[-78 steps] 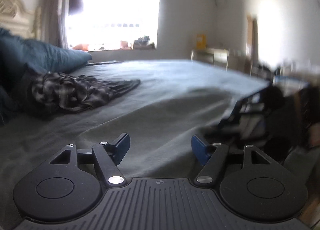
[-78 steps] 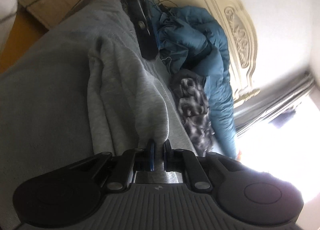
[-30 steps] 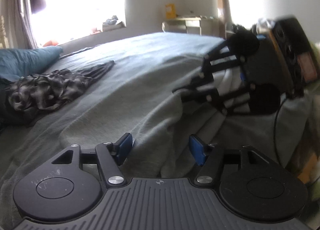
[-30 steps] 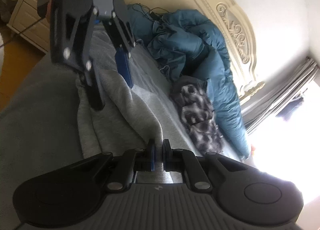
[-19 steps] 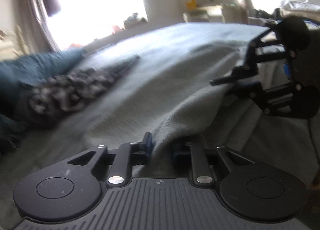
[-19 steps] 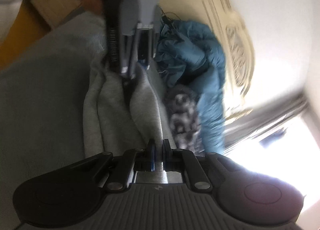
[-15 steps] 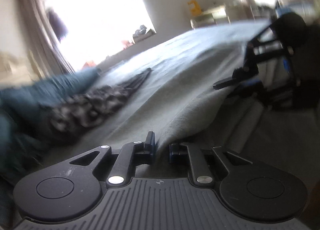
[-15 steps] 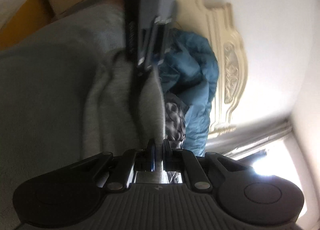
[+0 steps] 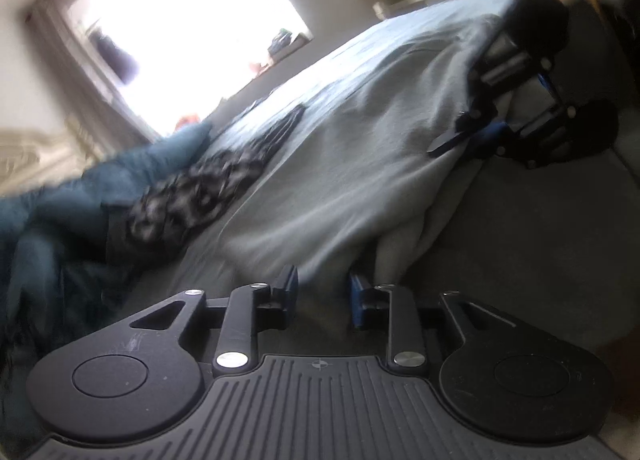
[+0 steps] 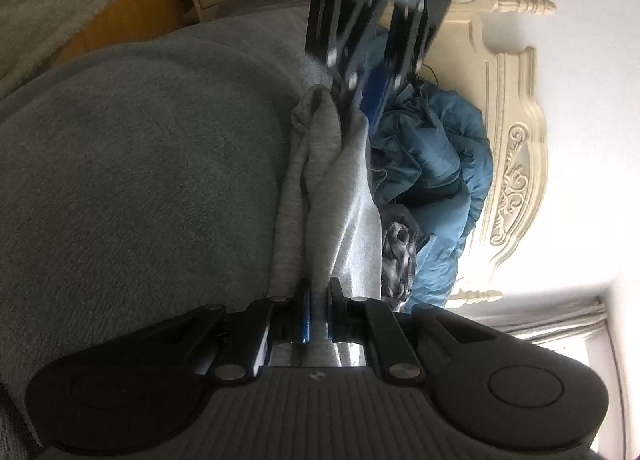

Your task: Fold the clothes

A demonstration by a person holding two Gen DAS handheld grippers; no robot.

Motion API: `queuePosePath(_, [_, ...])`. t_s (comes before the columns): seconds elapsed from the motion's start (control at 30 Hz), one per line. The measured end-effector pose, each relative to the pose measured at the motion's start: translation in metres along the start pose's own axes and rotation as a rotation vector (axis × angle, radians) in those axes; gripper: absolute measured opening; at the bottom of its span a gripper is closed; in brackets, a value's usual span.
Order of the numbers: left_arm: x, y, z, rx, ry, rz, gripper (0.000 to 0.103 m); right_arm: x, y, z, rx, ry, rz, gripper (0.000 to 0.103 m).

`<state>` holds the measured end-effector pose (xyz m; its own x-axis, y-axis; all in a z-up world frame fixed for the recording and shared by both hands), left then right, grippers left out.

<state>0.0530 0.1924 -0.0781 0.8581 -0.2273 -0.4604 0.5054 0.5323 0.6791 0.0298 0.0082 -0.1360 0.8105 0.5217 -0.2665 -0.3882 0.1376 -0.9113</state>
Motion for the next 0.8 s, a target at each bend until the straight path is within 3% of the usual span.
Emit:
queuePosePath(0.1, [-0.018,0.016,-0.007,-0.13,0.029,0.014,0.033,-0.004,0.003,0.003,-0.018,0.003,-0.018,0.012])
queuePosePath(0.23, [-0.027,0.045,-0.006,-0.434,-0.021,0.049,0.034,-0.012,0.006,0.01,-0.038,0.002,-0.033,0.012])
queuePosePath(0.33, [-0.018,0.054,0.006,-0.622,-0.1,0.013,0.038,-0.024,0.007,0.014,-0.024,0.01,-0.033,0.012])
queuePosePath(0.43, [0.011,0.041,0.023,-0.719,-0.076,-0.052,0.039,-0.044,0.007,0.016,0.049,0.038,-0.036,0.012])
queuePosePath(0.53, [0.037,0.021,0.031,-0.769,-0.009,-0.101,0.041,-0.072,0.0,0.013,0.21,0.096,-0.056,0.012])
queuePosePath(0.63, [0.044,0.006,0.026,-0.786,0.005,-0.081,0.043,-0.091,-0.026,0.001,0.43,0.165,-0.102,0.012])
queuePosePath(0.8, [0.045,-0.004,0.017,-0.84,-0.012,-0.068,0.045,-0.079,-0.079,-0.018,0.778,0.225,-0.201,0.012])
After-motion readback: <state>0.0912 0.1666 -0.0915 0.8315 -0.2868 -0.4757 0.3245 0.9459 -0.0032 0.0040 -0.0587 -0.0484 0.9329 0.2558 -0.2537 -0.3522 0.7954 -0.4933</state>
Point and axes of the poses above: each gripper's, at about its wrist camera, not at the fingertips, and x roughly the way its jaws point, y to its left, z to its top, the point moved 2 cm from there along x, roughly the way its jaws point, and after that the axes turned 15 degrees about x, right-handed, at the moved point
